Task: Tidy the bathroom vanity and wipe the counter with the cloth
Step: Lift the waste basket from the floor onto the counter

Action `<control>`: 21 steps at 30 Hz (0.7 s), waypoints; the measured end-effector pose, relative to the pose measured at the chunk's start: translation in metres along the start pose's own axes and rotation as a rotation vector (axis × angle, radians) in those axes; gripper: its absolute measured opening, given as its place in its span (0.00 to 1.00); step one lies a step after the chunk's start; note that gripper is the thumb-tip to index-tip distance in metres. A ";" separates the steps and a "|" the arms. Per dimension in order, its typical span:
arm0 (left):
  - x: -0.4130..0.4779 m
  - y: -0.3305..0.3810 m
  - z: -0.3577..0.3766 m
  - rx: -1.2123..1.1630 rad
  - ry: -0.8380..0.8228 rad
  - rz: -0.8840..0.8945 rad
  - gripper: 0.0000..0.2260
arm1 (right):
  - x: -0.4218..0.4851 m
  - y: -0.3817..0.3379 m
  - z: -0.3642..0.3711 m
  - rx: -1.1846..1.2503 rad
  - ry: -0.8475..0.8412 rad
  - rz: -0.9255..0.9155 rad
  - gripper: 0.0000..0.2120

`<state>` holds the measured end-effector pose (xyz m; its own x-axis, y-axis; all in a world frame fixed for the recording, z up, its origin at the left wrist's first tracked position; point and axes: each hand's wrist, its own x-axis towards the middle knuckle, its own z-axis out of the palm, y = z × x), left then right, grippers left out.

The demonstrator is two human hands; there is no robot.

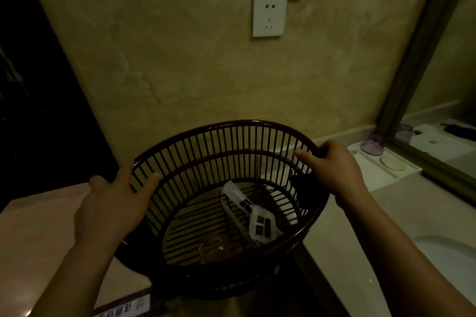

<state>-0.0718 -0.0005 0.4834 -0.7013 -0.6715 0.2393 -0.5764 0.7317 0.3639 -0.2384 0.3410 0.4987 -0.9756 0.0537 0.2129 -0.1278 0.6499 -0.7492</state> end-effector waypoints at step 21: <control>0.054 0.177 0.099 -0.035 -0.145 0.176 0.36 | 0.090 0.109 -0.066 0.003 0.183 0.143 0.18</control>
<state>-0.2531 0.1039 0.4712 -0.8443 -0.5078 0.1711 -0.4265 0.8301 0.3592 -0.3282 0.4670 0.4776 -0.9352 0.2819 0.2145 0.0087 0.6238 -0.7815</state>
